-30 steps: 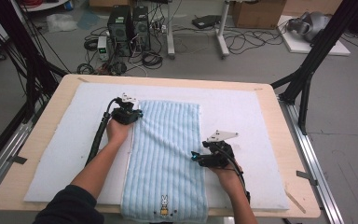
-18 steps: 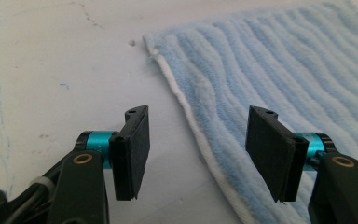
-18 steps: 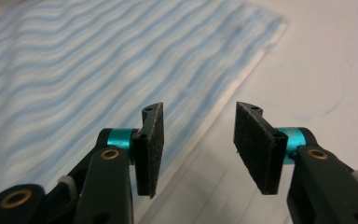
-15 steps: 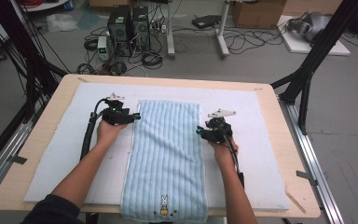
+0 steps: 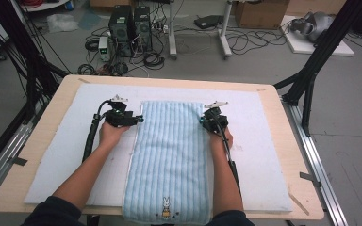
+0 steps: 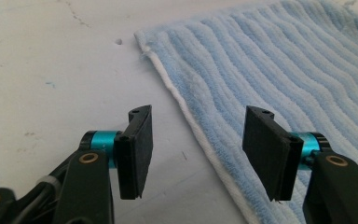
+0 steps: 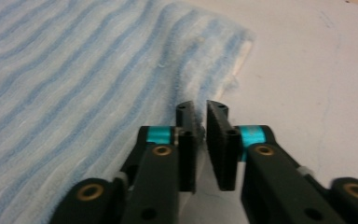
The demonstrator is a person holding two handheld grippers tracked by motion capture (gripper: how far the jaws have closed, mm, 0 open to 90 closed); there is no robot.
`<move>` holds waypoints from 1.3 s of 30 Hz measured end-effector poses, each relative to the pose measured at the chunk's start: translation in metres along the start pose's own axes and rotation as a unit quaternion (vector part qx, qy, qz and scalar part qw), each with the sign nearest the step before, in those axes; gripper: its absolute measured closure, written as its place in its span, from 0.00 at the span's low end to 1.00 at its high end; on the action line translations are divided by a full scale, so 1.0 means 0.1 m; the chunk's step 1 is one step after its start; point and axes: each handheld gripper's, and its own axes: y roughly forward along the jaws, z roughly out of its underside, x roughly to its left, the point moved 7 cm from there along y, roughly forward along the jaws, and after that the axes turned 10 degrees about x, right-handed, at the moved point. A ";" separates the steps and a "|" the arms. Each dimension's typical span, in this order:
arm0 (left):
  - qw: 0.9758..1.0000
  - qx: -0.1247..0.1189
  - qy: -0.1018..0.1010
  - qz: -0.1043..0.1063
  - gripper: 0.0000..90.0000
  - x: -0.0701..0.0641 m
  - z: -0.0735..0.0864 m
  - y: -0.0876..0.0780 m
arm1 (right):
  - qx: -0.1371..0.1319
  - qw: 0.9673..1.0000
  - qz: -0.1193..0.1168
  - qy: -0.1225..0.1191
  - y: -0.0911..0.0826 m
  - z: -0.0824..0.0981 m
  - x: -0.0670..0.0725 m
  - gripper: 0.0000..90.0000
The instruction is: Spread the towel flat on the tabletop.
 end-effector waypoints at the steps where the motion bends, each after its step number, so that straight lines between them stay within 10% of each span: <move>1: 1.000 -0.003 -0.002 0.000 0.48 0.00 -0.01 0.01 | 0.001 1.000 -0.003 0.007 -0.01 0.01 -0.01 0.76; 7: 0.999 -0.024 0.014 -0.019 0.61 0.00 -0.05 0.13 | -0.021 0.999 -0.021 0.039 -0.15 0.05 -0.14 0.68; 16: 0.995 0.022 0.087 -0.051 0.96 -0.07 -0.10 0.24 | -0.020 0.998 -0.020 0.054 0.06 -0.03 -0.13 0.71; 21: 0.996 0.016 0.063 -0.057 0.94 -0.01 -0.11 0.24 | -0.007 1.000 0.001 0.023 0.06 -0.08 -0.11 0.74; 25: 0.998 0.009 0.031 -0.047 0.68 0.06 -0.10 0.24 | -0.027 0.998 -0.030 0.044 0.06 -0.12 -0.07 0.74; 31: 0.997 0.008 0.058 -0.051 0.84 0.04 -0.11 0.25 | -0.012 1.000 -0.020 0.008 0.13 -0.12 -0.08 0.94; 34: 0.997 0.006 0.044 -0.069 0.75 0.07 -0.11 0.24 | -0.008 1.000 0.011 -0.007 0.13 -0.15 -0.07 0.85; 39: 0.999 0.000 0.017 -0.044 0.54 0.12 -0.12 0.15 | -0.023 1.000 -0.005 -0.011 -0.02 -0.15 -0.07 0.71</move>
